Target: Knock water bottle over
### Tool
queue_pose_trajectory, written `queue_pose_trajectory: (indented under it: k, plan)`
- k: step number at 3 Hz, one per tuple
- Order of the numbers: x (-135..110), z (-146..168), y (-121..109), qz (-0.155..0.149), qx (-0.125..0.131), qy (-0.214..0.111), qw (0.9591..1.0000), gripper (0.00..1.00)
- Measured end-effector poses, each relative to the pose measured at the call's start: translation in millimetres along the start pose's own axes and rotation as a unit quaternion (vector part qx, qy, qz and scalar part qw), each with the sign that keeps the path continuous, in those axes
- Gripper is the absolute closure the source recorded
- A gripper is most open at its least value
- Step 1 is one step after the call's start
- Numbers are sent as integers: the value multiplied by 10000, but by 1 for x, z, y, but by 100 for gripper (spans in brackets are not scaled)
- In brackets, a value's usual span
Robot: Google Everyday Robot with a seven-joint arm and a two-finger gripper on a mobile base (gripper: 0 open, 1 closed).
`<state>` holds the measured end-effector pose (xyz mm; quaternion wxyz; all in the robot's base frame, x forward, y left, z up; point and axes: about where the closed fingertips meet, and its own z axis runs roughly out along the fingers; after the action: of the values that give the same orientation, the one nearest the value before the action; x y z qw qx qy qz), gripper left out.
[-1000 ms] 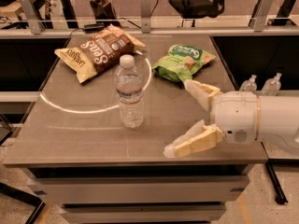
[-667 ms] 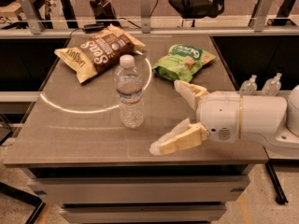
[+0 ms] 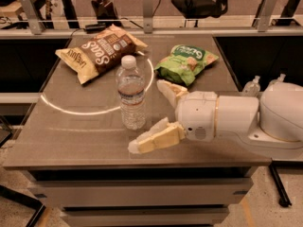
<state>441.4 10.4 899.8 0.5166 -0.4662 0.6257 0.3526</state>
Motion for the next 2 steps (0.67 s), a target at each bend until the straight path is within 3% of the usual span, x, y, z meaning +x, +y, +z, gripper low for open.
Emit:
queue_pose_trajectory:
  k: [2]
  plan:
    - [11,27,-19,-12,-68,-44,10000,0]
